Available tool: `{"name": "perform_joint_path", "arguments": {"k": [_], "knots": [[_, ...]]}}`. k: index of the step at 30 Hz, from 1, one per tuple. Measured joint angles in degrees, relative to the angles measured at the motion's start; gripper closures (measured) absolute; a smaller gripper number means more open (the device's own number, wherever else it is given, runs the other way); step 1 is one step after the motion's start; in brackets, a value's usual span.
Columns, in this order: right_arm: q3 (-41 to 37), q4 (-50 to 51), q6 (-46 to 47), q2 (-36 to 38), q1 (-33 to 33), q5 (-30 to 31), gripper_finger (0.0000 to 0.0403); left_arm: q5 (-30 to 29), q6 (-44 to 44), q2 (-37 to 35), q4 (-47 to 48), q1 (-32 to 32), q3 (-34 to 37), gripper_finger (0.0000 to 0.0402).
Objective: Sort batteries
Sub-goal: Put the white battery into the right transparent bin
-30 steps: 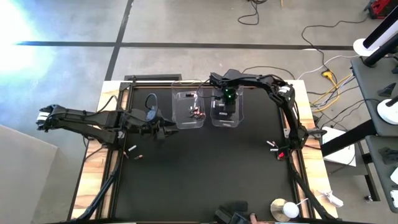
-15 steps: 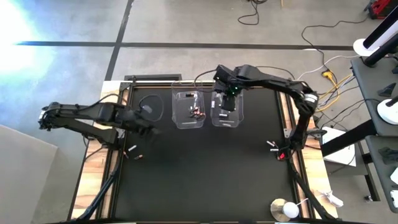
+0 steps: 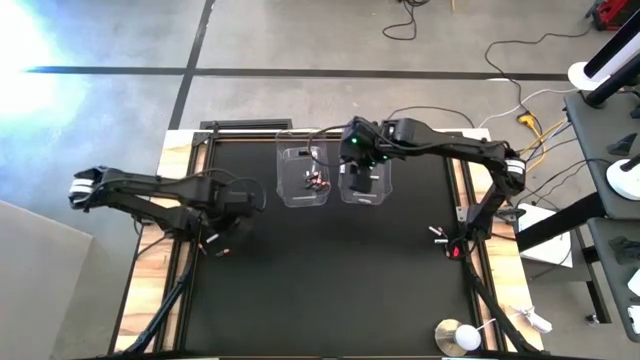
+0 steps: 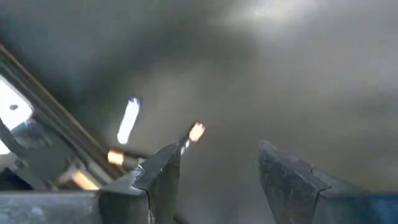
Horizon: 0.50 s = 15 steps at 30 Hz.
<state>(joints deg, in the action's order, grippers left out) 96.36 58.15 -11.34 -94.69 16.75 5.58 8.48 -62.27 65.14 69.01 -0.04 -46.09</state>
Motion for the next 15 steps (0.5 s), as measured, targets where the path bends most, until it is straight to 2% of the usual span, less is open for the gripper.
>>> {"name": "perform_joint_path", "arguments": {"k": [3, 15], "knots": [[0.00, -0.91, -0.80, -0.53, 0.11, 0.04, 0.0235, 3.58, 1.58, 1.08, 0.15, 1.88, 2.53, 0.0212], [-0.07, -4.24, -1.10, -1.87, 0.13, 0.04, 0.0236, 4.18, 10.53, 11.04, 1.08, 6.09, 5.23, 0.0212]]}}
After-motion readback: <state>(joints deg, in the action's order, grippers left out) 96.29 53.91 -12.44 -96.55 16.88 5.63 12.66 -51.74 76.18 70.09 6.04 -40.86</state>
